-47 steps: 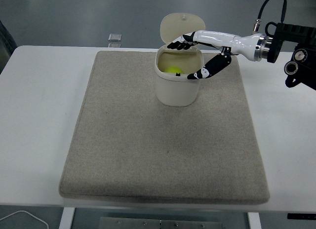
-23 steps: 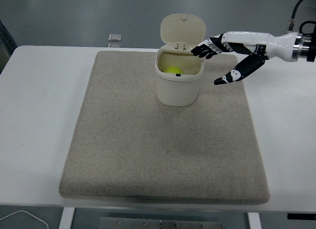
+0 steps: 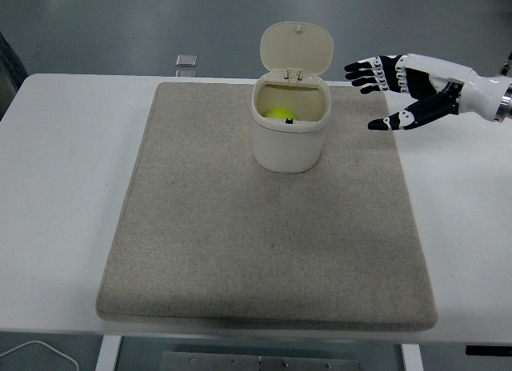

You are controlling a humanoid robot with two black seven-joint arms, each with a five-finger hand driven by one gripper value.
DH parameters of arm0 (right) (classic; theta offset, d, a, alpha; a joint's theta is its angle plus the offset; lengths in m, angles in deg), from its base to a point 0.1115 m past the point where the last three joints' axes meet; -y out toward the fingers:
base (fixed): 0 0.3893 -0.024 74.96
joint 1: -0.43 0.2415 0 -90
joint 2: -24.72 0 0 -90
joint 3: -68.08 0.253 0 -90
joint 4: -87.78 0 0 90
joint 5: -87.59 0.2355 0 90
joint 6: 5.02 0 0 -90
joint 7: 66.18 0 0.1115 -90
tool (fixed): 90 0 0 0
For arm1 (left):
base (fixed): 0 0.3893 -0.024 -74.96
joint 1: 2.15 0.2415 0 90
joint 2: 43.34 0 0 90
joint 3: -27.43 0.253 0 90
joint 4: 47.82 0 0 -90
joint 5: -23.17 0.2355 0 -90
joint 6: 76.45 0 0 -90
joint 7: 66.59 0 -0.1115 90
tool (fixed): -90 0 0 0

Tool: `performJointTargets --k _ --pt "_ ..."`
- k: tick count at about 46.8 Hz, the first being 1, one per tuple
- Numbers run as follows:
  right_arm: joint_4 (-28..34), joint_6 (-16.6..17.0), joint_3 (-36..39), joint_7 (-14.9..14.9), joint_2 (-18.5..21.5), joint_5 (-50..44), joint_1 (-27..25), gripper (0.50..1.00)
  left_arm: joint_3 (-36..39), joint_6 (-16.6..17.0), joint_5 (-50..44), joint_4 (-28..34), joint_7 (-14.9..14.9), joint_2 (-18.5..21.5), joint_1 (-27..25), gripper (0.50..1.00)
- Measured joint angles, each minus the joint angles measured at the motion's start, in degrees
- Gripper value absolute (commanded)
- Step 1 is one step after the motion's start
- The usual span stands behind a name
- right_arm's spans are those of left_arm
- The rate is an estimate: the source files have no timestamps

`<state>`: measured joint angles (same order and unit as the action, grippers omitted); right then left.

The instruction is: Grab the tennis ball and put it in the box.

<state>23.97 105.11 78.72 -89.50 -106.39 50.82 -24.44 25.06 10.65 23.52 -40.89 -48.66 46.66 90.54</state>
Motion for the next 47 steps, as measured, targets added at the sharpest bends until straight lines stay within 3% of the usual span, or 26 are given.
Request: performJointTargets --k 23,29,37,43,47 --pt "3.7 -3.8 0.8 2.3 3.0 22.3 -5.1 0.915 0.0 0.0 0.0 0.0 0.0 0.0 0.0 0.99" --pt "3.9 -5.3 0.7 4.3 3.4 29.0 -5.8 0.913 0.0 0.0 0.0 0.0 0.0 0.0 0.0 0.992" --pt "4.8 -10.6 0.7 7.7 5.7 39.0 -6.0 0.913 0.0 0.0 0.0 0.0 0.0 0.0 0.0 0.992" --pt "5.3 -15.3 0.9 8.1 7.6 44.5 -6.0 0.915 0.0 0.0 0.0 0.0 0.0 0.0 0.0 0.992" --pt "5.2 -16.5 0.9 7.9 7.9 45.1 -6.0 0.917 0.0 0.0 0.0 0.0 0.0 0.0 0.0 0.992"
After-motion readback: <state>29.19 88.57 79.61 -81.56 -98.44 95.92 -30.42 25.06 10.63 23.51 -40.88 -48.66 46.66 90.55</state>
